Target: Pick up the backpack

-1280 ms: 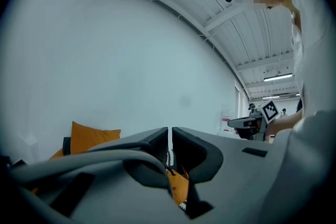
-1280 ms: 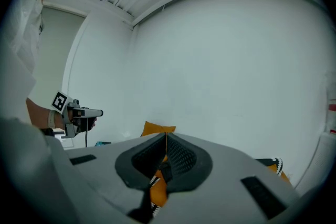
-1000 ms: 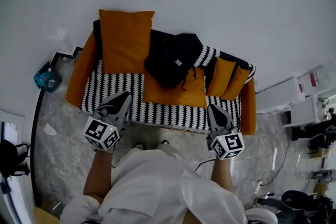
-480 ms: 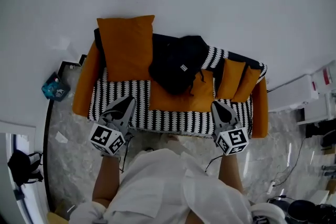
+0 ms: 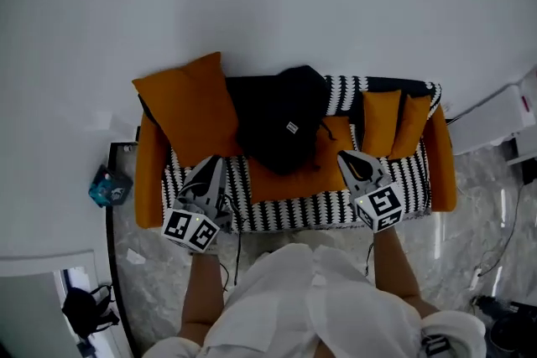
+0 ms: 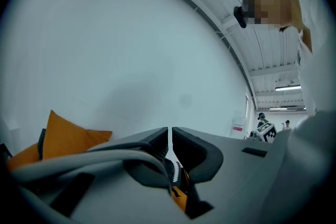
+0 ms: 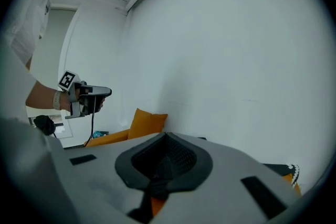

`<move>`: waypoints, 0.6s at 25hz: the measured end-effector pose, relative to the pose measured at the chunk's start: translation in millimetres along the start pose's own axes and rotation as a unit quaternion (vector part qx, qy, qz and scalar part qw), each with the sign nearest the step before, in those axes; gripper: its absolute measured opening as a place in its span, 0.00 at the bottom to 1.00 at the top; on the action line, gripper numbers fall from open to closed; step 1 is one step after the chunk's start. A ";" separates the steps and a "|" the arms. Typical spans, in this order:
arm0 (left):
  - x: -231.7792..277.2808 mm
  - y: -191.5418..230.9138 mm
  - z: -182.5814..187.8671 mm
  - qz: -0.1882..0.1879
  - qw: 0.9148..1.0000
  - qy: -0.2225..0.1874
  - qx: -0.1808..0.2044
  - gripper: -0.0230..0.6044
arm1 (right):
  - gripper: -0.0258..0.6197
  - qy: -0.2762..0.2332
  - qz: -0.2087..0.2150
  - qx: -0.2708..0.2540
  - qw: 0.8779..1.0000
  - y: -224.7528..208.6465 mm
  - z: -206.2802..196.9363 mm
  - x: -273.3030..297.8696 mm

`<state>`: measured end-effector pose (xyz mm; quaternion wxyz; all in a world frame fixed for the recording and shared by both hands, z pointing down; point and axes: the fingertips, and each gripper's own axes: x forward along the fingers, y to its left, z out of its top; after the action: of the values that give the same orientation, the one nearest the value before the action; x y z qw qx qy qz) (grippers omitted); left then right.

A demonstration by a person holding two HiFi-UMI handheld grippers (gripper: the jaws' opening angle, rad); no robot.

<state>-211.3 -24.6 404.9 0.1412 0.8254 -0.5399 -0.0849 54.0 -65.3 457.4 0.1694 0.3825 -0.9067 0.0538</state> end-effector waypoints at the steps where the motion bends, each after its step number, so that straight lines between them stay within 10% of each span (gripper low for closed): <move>1: 11.3 0.0 1.2 0.000 1.000 0.000 -0.003 0.11 | 0.07 0.002 0.003 0.002 1.000 -7.4 -2.2 6.7; 15: 126.9 -11.2 -23.2 -0.013 0.999 0.036 0.000 0.11 | 0.07 0.029 0.023 0.015 0.999 -93.8 -27.2 80.9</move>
<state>-143.7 -133.2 424.8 0.1598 0.8346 -0.5240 -0.0572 75.5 -179.6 508.0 0.1880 0.3622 -0.9092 0.0825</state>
